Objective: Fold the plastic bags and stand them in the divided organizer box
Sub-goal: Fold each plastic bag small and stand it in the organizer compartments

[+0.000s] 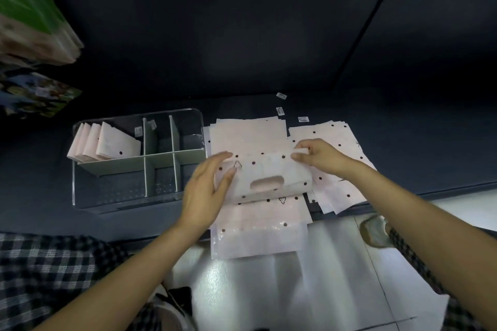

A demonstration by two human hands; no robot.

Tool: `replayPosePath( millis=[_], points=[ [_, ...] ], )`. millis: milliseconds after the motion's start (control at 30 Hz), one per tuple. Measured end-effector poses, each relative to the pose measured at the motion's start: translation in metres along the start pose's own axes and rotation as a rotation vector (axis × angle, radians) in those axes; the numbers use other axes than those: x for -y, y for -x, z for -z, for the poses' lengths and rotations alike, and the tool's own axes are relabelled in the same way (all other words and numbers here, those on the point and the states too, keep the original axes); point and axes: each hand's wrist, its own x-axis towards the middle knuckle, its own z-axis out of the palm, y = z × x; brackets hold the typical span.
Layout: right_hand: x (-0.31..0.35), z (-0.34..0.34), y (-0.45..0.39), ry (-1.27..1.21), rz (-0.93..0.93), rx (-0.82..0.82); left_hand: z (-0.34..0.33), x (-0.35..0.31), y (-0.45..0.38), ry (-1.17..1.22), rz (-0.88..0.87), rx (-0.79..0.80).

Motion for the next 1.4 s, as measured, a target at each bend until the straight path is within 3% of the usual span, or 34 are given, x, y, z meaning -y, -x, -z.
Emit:
replayPosePath(
  millis=[67,133,267,433,567,667,800,867,967,1133,1400],
  points=[
    [-0.002,-0.002,-0.02,0.023,-0.028,-0.095,-0.001,0.002,-0.005,-0.114,-0.138,-0.064],
    [-0.007,-0.006,-0.038,0.033,-0.069,-0.148,-0.006,0.008,-0.006,-0.204,-0.224,-0.004],
    [-0.017,-0.02,-0.065,0.041,-0.155,-0.2,-0.026,0.028,0.007,-0.434,-0.317,0.27],
    [-0.028,-0.032,-0.08,0.14,-0.217,-0.239,-0.044,0.062,0.02,-0.726,-0.245,0.575],
    [-0.029,-0.04,-0.071,0.358,-0.122,-0.341,-0.047,0.074,0.024,-0.784,-0.212,0.645],
    [-0.019,-0.054,-0.045,0.486,0.106,-0.473,-0.05,0.073,0.026,-0.817,-0.215,0.659],
    [-0.008,-0.1,0.003,0.706,0.509,-0.307,-0.055,0.071,0.028,-0.851,-0.211,0.659],
    [-0.011,-0.129,0.022,0.814,0.6,-0.168,-0.056,0.071,0.029,-0.853,-0.211,0.664],
    [-0.024,-0.148,0.039,0.967,0.495,-0.052,-0.056,0.072,0.029,-0.831,-0.213,0.652],
    [-0.063,-0.123,0.049,1.055,0.258,0.095,-0.053,0.079,0.028,-0.868,-0.226,0.67],
    [-0.083,-0.084,0.07,0.991,0.09,0.068,-0.03,0.083,0.03,-0.744,-0.034,0.607]
  ],
)
